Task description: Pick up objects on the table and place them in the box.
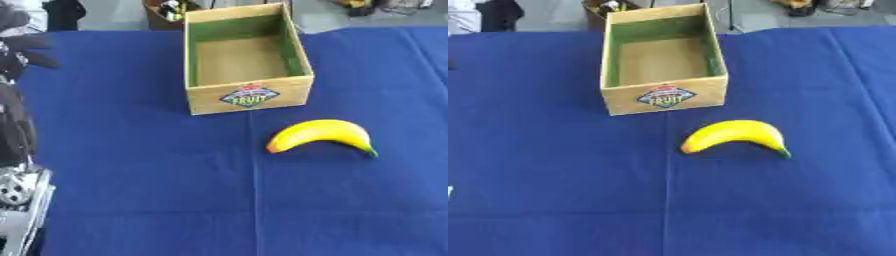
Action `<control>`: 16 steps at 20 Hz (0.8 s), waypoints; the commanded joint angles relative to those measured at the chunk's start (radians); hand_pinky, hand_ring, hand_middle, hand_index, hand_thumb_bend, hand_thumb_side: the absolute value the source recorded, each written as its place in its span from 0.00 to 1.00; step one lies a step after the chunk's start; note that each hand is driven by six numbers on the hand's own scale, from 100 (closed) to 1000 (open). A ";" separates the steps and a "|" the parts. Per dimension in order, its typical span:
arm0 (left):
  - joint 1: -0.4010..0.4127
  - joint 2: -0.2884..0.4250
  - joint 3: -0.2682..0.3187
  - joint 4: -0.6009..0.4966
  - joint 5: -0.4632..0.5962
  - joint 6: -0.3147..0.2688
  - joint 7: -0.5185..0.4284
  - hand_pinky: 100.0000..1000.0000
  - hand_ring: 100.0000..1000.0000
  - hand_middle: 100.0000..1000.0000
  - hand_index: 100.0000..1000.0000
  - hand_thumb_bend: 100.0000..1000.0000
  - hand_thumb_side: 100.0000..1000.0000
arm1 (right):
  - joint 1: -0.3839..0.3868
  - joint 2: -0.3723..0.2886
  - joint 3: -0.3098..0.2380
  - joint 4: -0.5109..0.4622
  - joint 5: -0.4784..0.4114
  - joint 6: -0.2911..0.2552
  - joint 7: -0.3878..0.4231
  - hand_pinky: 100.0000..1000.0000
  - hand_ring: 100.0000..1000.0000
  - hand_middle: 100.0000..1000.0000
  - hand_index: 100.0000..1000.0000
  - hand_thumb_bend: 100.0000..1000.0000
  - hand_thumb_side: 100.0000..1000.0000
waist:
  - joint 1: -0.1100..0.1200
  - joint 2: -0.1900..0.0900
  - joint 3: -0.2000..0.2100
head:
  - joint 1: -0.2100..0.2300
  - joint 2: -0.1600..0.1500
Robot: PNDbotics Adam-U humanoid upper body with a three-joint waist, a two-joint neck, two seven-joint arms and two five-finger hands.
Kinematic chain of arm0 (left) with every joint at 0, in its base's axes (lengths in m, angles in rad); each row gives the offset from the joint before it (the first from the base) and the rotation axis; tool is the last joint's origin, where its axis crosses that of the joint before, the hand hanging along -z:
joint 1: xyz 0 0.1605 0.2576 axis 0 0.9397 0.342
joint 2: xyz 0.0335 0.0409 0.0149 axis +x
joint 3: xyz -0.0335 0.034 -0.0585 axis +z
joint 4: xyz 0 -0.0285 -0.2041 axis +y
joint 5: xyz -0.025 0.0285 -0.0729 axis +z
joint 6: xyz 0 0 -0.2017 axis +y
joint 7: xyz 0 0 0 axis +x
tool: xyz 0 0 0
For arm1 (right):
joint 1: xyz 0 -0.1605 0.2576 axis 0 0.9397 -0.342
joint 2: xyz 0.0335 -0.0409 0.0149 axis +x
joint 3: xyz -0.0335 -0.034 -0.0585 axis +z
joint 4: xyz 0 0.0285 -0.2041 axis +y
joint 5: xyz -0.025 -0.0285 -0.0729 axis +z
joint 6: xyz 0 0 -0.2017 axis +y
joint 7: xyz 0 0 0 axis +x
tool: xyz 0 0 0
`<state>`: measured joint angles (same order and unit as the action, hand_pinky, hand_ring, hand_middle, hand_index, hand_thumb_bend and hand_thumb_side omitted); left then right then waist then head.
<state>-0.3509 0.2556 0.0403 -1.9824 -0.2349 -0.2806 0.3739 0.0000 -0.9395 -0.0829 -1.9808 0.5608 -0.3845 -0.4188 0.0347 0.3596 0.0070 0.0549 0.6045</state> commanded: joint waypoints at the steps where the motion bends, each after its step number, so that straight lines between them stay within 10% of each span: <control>1: -0.007 0.025 -0.006 -0.018 0.006 -0.001 -0.007 0.42 0.56 0.65 0.78 0.00 1.00 | -0.026 -0.087 -0.002 -0.019 -0.030 0.041 0.068 0.71 0.70 0.65 0.80 0.15 0.99 | -0.005 -0.023 0.001 | -0.005 -0.010; 16: -0.010 0.026 -0.020 -0.018 0.021 0.001 -0.026 0.41 0.56 0.65 0.78 0.00 1.00 | -0.161 -0.209 0.050 -0.019 -0.045 0.202 0.391 0.74 0.75 0.73 0.84 0.15 0.96 | -0.015 -0.028 0.014 | -0.025 -0.014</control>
<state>-0.3511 0.2560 0.0231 -1.9824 -0.2200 -0.2791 0.3531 -0.1515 -1.1030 -0.0281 -1.9839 0.5172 -0.1909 -0.0461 0.0220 0.3565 0.0206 0.0335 0.6005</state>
